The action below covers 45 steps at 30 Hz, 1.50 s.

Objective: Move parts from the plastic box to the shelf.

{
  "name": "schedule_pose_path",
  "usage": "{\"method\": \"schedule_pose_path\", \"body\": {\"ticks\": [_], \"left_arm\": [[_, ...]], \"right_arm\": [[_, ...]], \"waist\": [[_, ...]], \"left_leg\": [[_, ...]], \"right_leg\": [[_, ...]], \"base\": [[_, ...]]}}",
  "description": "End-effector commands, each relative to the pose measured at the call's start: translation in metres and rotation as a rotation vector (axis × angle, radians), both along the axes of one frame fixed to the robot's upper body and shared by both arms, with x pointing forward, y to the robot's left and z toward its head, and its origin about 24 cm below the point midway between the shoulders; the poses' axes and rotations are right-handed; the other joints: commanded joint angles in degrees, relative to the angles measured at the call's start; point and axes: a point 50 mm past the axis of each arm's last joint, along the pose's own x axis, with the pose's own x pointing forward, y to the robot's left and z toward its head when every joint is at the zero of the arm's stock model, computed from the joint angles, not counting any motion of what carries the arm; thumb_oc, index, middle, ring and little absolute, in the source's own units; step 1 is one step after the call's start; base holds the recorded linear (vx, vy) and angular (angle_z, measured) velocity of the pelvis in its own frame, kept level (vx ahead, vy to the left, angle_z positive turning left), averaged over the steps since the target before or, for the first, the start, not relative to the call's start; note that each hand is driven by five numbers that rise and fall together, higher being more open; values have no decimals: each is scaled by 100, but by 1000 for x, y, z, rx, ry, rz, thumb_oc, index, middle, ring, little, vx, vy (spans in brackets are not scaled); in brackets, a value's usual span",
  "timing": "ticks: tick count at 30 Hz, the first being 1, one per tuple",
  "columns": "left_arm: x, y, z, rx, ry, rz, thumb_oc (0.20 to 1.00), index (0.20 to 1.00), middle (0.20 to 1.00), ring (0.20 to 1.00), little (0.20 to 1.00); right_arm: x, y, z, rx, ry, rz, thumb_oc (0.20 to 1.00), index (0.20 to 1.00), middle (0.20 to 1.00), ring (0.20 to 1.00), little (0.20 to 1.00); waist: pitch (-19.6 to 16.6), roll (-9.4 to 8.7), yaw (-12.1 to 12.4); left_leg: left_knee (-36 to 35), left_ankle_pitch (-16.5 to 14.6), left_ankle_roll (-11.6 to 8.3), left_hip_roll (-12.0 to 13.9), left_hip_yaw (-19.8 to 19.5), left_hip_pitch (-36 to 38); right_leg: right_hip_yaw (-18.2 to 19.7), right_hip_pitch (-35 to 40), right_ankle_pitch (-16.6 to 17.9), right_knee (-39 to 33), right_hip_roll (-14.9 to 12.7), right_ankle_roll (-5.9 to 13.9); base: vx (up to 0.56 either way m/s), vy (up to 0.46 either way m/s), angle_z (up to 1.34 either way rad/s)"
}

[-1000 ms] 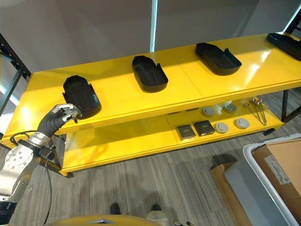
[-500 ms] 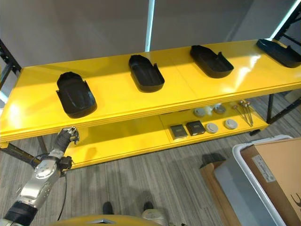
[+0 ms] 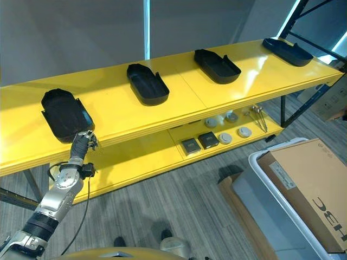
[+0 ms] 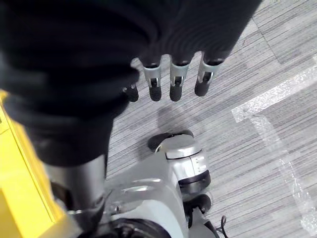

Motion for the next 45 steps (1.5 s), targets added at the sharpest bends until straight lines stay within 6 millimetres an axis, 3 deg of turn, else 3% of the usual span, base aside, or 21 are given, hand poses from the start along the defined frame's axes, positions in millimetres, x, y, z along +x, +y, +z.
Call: {"method": "schedule_pose_path", "body": {"ticks": [1, 9, 19, 33, 45], "left_arm": [[19, 6, 28, -13, -135, 68, 200, 200, 200, 200, 200], [23, 22, 21, 40, -133, 171, 200, 200, 200, 200, 200], [33, 28, 47, 33, -219, 179, 200, 200, 200, 200, 200], [37, 40, 30, 73, -124, 247, 200, 200, 200, 200, 200], [42, 68, 26, 143, -72, 334, 200, 200, 200, 200, 200]], "right_arm": [[8, 6, 0, 5, -22, 25, 1000, 1000, 1000, 1000, 1000], [2, 3, 0, 0, -14, 9, 1000, 1000, 1000, 1000, 1000], [1, 3, -1, 4, -12, 30, 1000, 1000, 1000, 1000, 1000], [-4, 5, -1, 13, 6, 48, 1000, 1000, 1000, 1000, 1000], [-11, 2, -1, 6, 30, 67, 1000, 1000, 1000, 1000, 1000]], "waist": [[178, -75, 58], [204, -104, 21], [258, -120, 22], [230, -162, -36], [211, -183, -114]], "left_leg": [[617, -402, -196, 621, 245, -103], [616, -385, -202, 647, 239, -26], [615, -369, -202, 648, 225, -43], [639, -360, -214, 691, 275, 44], [619, -331, -234, 737, 342, 100]], "right_leg": [[-32, -521, 201, 179, -263, 446], [-67, -418, 175, 159, -284, 452], [-71, -414, 196, 132, -294, 476], [-61, -308, 168, 112, -281, 491], [-40, -272, 175, 67, -262, 506]], "base": [[-43, -3, 0], [28, 3, 0], [4, 1, 0], [15, -3, 0], [7, -1, -1]]}}
